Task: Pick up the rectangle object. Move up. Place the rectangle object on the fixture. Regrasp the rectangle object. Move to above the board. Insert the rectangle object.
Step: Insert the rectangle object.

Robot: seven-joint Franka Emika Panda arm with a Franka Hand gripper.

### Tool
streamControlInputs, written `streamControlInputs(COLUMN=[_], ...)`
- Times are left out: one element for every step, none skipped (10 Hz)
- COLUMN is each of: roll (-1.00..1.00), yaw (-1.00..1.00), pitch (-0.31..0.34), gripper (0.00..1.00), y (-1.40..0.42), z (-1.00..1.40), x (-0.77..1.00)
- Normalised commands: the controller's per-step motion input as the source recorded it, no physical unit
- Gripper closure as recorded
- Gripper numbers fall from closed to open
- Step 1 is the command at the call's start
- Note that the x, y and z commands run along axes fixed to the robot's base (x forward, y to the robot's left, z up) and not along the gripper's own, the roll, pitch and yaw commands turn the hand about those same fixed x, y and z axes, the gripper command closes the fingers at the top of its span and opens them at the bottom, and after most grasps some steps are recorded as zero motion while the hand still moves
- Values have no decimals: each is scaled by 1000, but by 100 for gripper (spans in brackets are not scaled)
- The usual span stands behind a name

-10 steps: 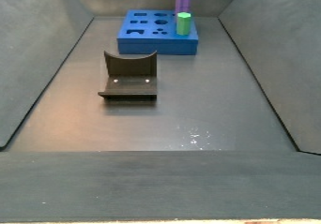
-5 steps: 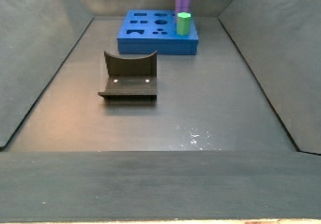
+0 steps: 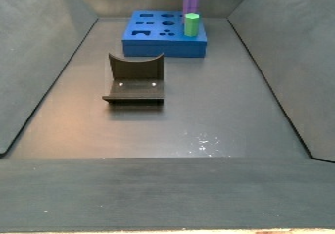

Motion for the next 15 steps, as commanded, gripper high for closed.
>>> streamControlInputs(roll=[-277,-266,-214,-197,-194,-200,-211,-217,-240,-234,-226,-214,-240,43,37], yaw=[-137,-140,-109,-103,-100,-103,-109,-117,-206,-180,-177,-177,-237,-49,0], pitch=[457,451,500,520,526,517,517,517,451,457,454,454,351,80,0], gripper=[100,100,100,100,100,100,100,100,100,100,100,100,100,100,100], y=[117,126,131,126,123,114,111,111,114,100,80,60,49,0,-37], z=[0,0,0,0,0,0,0,0,0,0,0,0,0,0,-9], x=[854,840,863,863,866,863,857,846,777,800,797,789,760,106,0])
